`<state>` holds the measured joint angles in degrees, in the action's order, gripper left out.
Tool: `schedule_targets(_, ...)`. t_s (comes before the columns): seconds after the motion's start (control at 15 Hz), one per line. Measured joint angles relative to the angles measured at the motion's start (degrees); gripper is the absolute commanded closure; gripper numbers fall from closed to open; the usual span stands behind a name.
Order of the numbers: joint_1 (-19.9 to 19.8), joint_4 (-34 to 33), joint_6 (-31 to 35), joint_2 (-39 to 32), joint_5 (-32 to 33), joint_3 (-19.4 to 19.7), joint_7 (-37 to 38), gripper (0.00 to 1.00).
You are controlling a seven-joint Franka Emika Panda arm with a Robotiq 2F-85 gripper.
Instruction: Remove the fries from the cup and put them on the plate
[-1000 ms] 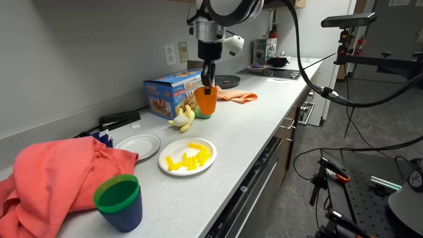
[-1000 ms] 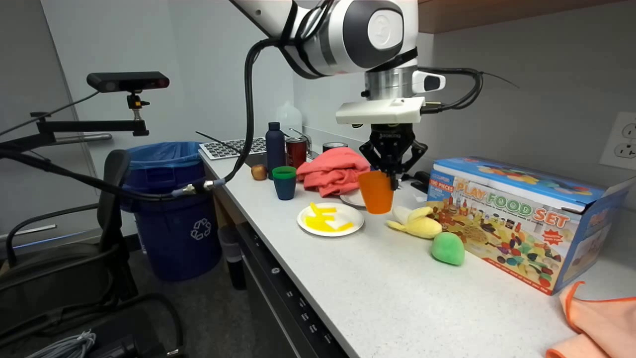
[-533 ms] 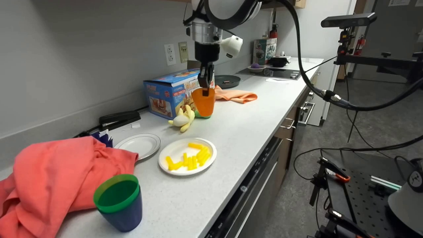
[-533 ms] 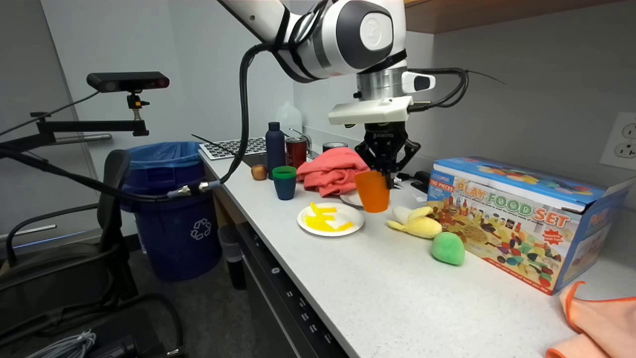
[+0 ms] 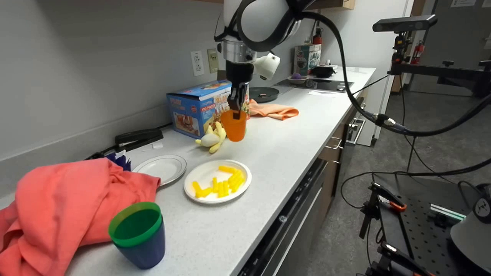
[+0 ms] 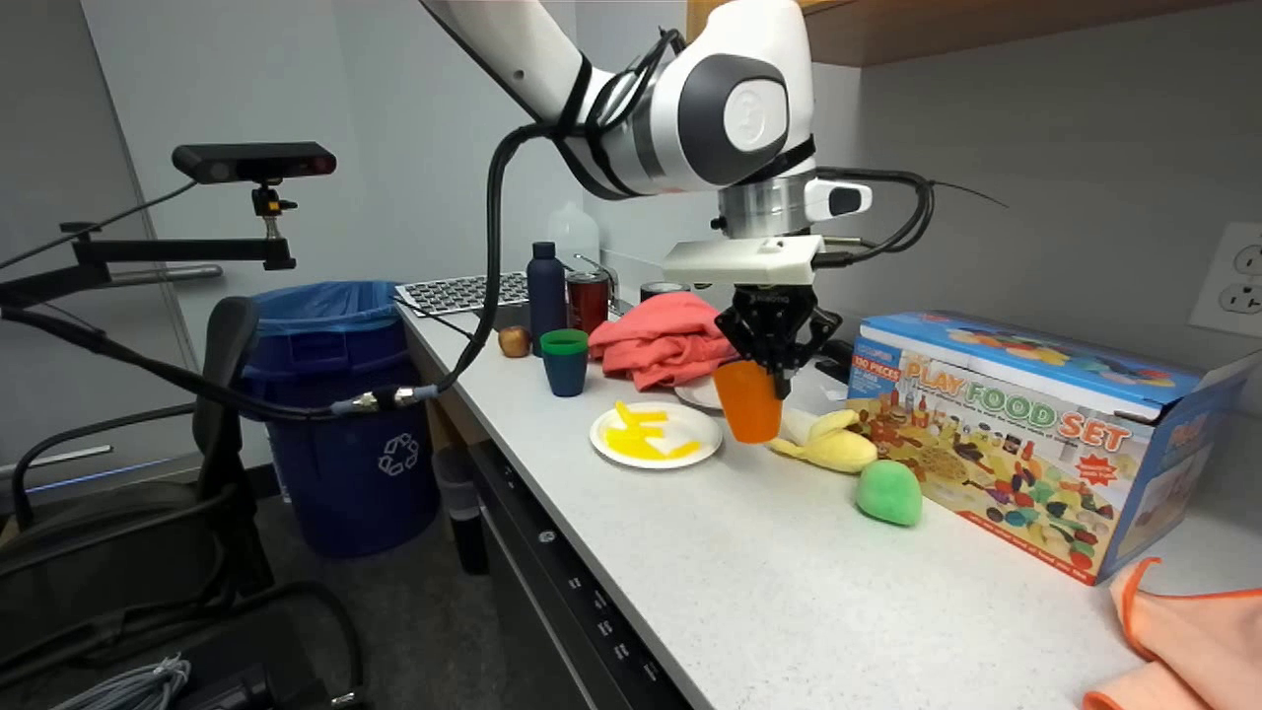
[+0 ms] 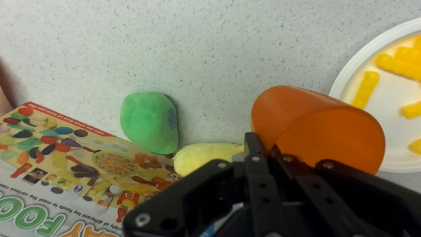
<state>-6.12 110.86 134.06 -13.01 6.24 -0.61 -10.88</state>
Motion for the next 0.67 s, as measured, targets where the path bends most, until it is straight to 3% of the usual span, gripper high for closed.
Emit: schedule_targets(0.67,0.00,0.50,5.63,-4.20,0.03,0.56,0.36,0.99)
